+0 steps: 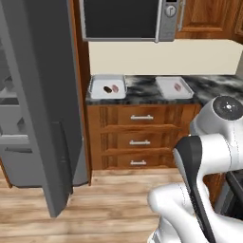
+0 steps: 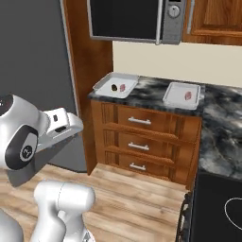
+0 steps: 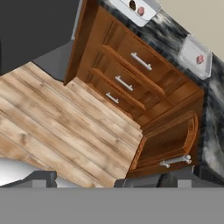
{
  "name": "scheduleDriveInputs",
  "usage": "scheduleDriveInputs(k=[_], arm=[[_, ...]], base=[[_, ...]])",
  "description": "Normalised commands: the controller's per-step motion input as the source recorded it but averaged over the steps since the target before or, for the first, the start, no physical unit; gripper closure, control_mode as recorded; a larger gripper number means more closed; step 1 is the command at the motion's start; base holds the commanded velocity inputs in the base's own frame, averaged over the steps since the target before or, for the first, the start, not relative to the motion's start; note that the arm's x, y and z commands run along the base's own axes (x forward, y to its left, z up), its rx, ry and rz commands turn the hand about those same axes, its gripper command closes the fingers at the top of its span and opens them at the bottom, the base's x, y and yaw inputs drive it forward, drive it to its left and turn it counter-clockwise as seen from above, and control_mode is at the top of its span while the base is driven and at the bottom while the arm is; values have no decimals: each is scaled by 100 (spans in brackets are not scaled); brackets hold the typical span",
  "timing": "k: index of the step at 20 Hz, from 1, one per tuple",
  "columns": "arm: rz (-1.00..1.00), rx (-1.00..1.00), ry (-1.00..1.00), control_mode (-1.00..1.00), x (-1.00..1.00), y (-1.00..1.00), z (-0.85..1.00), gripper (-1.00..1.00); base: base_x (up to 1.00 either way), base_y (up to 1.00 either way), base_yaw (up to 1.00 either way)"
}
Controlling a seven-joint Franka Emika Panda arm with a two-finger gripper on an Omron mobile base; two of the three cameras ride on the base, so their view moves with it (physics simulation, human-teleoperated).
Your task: Place one sweet potato and one steak in each tupperware on the nearby counter, to pack two identical lunches.
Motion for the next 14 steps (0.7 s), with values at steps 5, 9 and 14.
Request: scheduleDriveInputs(k=[5, 9, 14], arm=[[0, 0, 0, 100, 0, 0, 0, -100], [0, 0, 0, 100, 0, 0, 0, -100], [0, 0, 0, 100, 0, 0, 0, -100]], base=[[-68, 51, 3], [-36, 95, 0], [-17, 100, 1]])
